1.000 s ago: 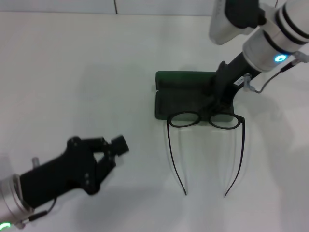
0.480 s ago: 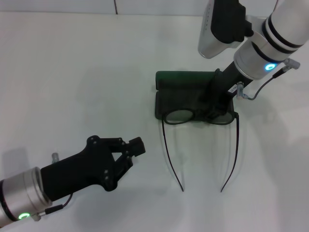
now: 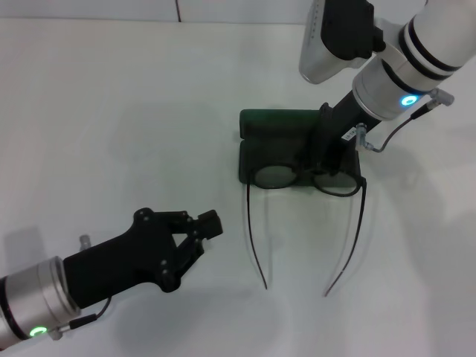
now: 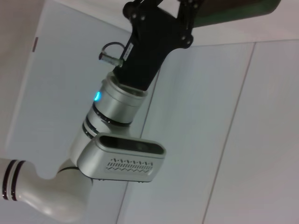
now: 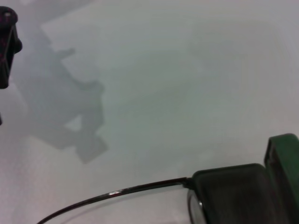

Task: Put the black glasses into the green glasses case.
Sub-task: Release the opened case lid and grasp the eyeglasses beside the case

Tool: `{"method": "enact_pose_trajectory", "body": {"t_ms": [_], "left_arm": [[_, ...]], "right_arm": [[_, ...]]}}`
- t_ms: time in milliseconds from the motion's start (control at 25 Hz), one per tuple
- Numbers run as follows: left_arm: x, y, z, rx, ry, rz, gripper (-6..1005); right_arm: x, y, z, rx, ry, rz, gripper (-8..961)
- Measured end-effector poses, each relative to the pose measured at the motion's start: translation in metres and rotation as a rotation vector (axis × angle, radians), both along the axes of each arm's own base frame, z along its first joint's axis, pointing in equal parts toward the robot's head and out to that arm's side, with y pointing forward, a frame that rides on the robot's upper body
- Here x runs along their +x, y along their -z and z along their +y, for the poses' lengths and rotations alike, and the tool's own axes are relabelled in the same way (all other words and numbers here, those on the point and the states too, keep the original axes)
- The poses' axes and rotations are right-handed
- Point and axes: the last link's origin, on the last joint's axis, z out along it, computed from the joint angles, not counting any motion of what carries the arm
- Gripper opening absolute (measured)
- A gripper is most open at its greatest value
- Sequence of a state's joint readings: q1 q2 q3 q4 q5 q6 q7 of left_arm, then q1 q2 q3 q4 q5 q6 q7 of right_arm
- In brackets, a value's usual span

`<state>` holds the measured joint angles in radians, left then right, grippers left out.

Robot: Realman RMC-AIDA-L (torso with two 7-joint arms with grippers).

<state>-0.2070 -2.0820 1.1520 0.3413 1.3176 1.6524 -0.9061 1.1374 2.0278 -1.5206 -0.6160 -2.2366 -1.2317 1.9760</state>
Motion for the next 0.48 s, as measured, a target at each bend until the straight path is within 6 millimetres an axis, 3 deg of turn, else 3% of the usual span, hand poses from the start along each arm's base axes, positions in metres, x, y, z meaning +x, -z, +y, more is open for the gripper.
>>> {"method": "enact_pose_trajectory", "body": {"t_ms": [120,480], "left_arm": [[-0.0030,-0.0021,-0.0016,0.007,-0.012,0.000,42],[-0.0035,-0.0019,-0.0021,0.007,-0.016,-0.001,40]], "right_arm": [[0.0023,0.0009,-0.0020,-0.011,0.007,-0.005,174],[0.0095,0.0056,-0.0091,-0.030,-0.012,-0.017,115]]}}
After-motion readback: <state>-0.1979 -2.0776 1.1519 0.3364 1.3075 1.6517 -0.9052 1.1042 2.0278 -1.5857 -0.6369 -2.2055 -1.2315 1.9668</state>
